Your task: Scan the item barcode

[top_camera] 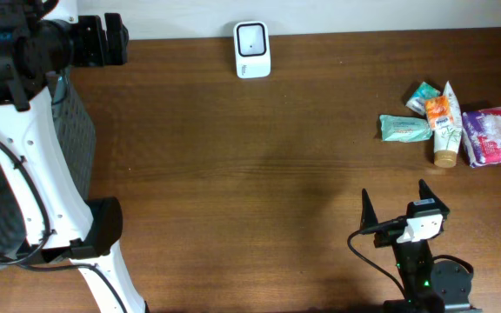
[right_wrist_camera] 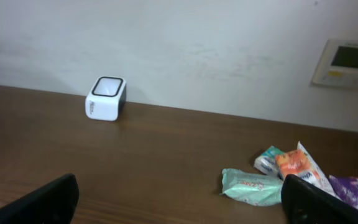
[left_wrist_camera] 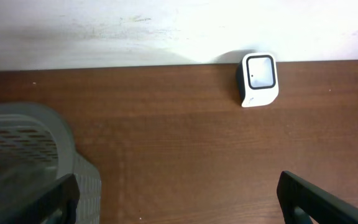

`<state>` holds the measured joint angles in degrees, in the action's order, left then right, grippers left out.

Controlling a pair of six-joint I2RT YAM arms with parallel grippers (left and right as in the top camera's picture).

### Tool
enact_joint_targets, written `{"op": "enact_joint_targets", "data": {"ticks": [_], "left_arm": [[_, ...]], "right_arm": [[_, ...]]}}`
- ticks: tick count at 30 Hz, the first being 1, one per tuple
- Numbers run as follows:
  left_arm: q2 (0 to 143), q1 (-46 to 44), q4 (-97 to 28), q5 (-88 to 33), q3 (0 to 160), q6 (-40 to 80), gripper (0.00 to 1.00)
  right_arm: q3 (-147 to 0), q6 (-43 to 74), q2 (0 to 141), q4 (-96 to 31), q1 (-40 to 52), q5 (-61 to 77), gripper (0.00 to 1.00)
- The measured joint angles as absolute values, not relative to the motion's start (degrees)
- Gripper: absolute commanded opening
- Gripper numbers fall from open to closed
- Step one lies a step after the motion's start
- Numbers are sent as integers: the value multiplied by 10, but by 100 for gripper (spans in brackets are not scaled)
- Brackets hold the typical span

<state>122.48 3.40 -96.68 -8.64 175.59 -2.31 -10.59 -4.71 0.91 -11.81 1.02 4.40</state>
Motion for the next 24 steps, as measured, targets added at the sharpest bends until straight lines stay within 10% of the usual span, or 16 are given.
{"op": "enact_joint_targets", "data": {"ticks": [24], "left_arm": [[1225, 34, -967, -86, 1756, -23, 99]], "right_arm": [[-8, 12, 8, -45, 0, -3, 99]]}}
